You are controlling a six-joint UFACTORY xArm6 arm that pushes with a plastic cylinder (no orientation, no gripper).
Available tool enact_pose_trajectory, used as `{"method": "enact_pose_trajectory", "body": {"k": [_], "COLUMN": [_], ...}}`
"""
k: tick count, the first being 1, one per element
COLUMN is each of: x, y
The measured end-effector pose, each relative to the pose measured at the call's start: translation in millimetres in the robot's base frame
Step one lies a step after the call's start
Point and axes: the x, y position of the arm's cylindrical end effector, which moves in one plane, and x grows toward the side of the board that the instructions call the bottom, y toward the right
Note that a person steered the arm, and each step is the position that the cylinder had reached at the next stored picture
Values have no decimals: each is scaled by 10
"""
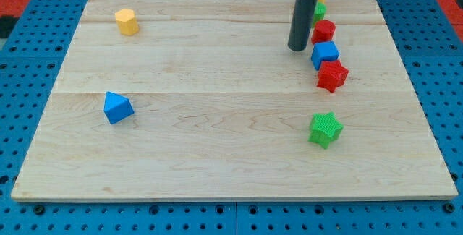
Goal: Move yellow hexagon above green star
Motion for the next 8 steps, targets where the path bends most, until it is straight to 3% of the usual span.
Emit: {"method": "enact_pose_trajectory", "body": {"k": [3, 5, 6, 7, 8], "x": [-1054, -1380, -1272, -830, -702], "y": [-655, -1448, -2010, -2692, -2839]}}
